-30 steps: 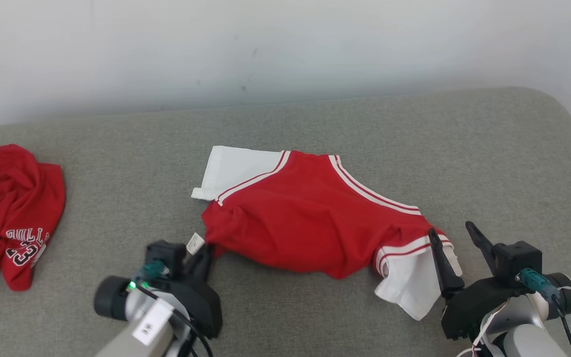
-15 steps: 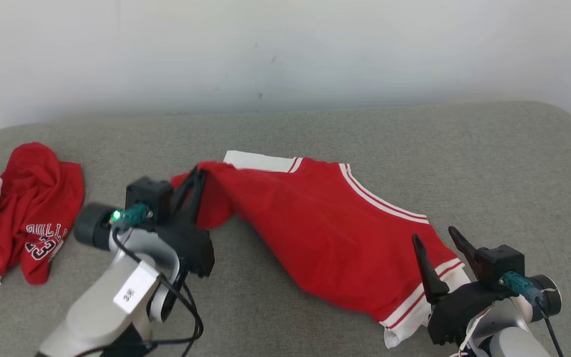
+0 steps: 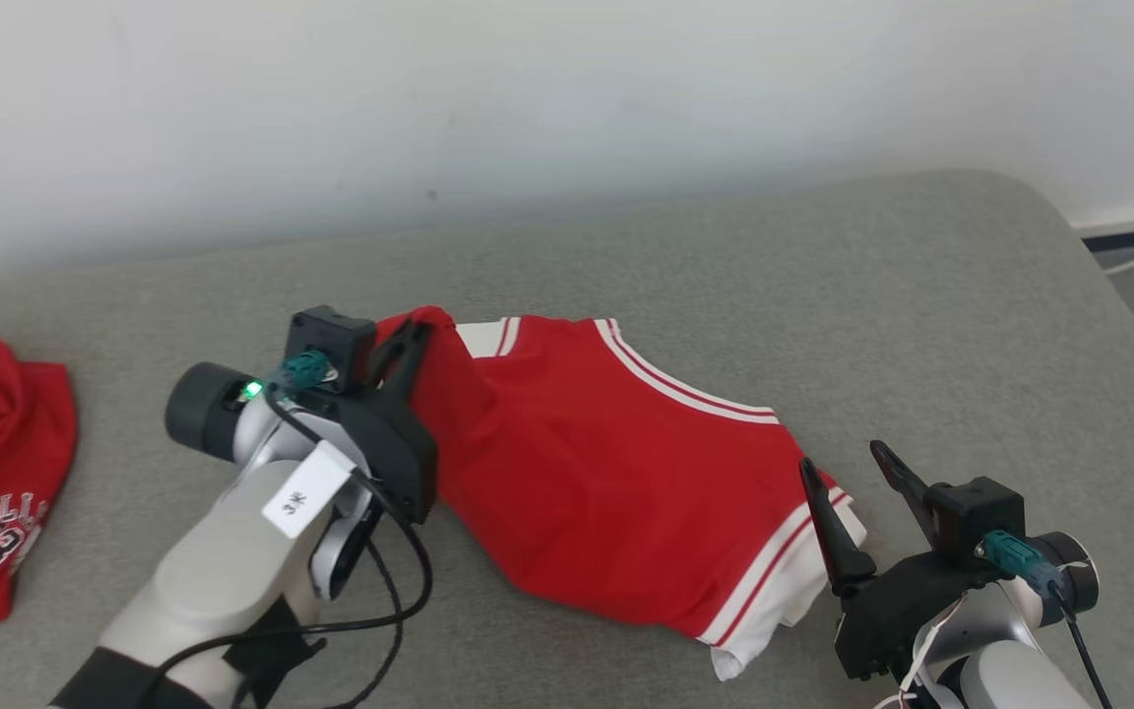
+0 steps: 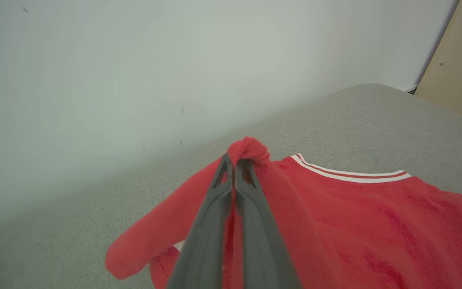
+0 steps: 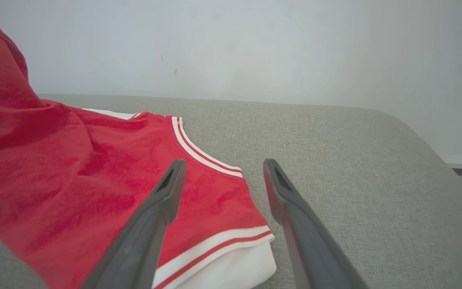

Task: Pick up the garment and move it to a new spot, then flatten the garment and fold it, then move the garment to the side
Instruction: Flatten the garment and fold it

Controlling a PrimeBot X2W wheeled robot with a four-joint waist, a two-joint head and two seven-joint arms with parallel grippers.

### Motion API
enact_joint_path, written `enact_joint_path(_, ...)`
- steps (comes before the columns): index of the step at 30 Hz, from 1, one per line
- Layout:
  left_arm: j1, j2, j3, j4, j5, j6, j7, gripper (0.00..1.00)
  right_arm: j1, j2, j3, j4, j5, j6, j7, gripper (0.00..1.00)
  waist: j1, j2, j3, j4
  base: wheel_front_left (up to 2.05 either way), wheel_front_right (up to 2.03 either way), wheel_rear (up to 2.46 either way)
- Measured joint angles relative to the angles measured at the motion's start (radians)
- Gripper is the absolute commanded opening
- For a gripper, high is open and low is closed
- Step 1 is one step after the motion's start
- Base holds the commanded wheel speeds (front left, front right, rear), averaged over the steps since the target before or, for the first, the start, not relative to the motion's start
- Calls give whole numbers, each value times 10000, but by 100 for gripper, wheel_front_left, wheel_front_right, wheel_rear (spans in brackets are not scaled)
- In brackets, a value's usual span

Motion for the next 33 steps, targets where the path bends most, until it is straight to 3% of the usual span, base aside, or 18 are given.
enact_joint_path(9,-846,-955,-159,422,107,-362,-234,0,-256,-19,25,-40,0,75,8,100,0,0,381,-691,0,0,0)
enact_joint_path(18,-968,-1797,-688,894,136,-1055,-560,0,-296,12,52,-90,-2,73,0,100,1,0,850,-1100,0,0,0)
enact_joint_path(27,-941,-1756,-1093,1101,-130,-1369,-757,0,-702,130,132,-104,-56,73,-4,100,1,1,1146,-1289,0,0,0)
enact_joint_path(33,-424,-1649,-2088,-378,-886,-1396,-834,0,-802,109,-46,-38,-71,-13,-46,100,1,1,1261,-1441,0,0,0)
